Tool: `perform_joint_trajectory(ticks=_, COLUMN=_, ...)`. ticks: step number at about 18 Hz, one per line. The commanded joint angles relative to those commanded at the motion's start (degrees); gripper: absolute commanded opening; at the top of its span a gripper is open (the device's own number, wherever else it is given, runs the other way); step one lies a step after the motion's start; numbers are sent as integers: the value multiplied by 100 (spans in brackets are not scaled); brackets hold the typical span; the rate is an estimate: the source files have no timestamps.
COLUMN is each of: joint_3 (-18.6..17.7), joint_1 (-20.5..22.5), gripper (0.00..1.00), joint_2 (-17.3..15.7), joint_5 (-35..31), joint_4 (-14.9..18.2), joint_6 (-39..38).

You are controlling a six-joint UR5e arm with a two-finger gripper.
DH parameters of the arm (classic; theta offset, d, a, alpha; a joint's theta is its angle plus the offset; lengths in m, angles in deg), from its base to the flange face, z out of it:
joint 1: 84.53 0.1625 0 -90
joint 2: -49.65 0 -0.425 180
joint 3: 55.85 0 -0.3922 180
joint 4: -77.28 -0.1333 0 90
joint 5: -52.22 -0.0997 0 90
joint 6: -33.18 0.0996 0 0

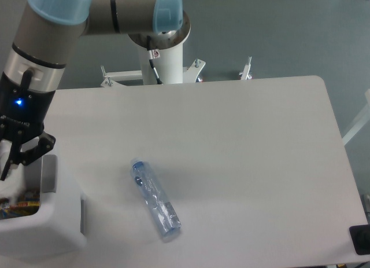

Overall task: Place the trash in the trash can
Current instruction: 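Move the gripper back over the clear water bottle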

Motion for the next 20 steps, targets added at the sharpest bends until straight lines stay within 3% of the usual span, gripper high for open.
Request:
perform_joint_trajectory(ticks=4, joint_3=44, joint_1=184, gripper=100, joint_2=-26, joint_5=-9, joint_4=-17, joint_6=-17)
perform_joint_trajectory(ticks=8, joint_3=97, joint_1=764, gripper=100, joint_2=-9, joint_5=-9, joint_4=-18, joint_6=-70)
perform_joint_trajectory(ticks=13, joint_3=-140, joint_1=1265, gripper=100, joint_2=-62, joint_5=-281, joint_4=26, joint_6=-123)
perform_joint_trajectory(ticks=20, joint_3=-272, joint_1=1397, gripper=100, joint_2=96, joint_5=-1484, joint_4=62, joint_6=-96)
